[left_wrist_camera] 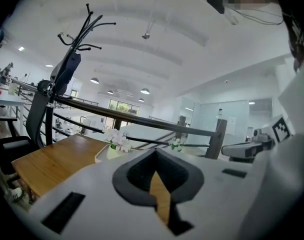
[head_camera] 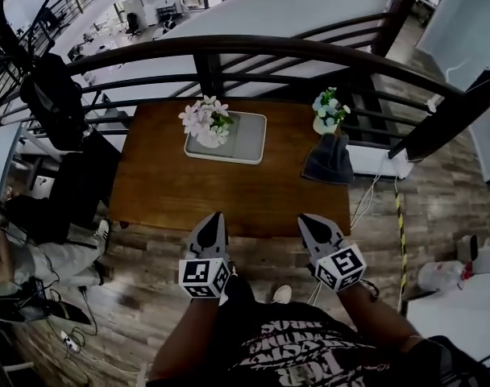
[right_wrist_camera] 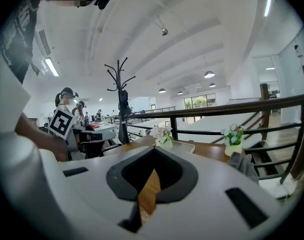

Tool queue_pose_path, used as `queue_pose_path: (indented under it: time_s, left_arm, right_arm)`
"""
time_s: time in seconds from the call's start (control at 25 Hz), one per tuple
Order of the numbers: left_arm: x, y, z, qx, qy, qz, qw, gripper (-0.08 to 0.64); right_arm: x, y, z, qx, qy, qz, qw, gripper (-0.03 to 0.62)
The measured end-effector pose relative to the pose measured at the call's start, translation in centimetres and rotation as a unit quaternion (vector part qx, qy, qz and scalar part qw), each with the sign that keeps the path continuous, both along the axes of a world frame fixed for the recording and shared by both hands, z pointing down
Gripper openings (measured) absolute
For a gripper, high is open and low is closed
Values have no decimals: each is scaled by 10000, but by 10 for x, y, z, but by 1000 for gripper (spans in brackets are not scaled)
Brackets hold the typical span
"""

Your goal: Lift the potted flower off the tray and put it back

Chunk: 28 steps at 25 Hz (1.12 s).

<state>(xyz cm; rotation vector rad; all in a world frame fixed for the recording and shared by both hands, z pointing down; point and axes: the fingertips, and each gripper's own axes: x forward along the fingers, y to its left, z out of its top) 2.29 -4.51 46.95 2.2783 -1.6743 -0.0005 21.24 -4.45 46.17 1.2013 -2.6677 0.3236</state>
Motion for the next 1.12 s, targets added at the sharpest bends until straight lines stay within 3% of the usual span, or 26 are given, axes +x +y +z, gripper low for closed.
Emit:
queue_pose_path:
  time_s: [0.16,0.36,0.84,1.12]
  left_arm:
    - [34,22,8,-144,-221,106,9996,6]
    - [48,42,-7,-98,-326,185,9992,6]
    - [-8,63,-22,10,-275,109,9996,6]
    - [-21,74,-25,34,-175,145,9997,6]
  right_arm:
    - [24,21,8,-73,-141,38,9999,-9]
    - [15,47,0,-61,-261,1,9996,-9]
    - [-50,76,-21,160,-230,174,9995,-9]
    - [-66,85,-30,226,-192,159,9994,-9]
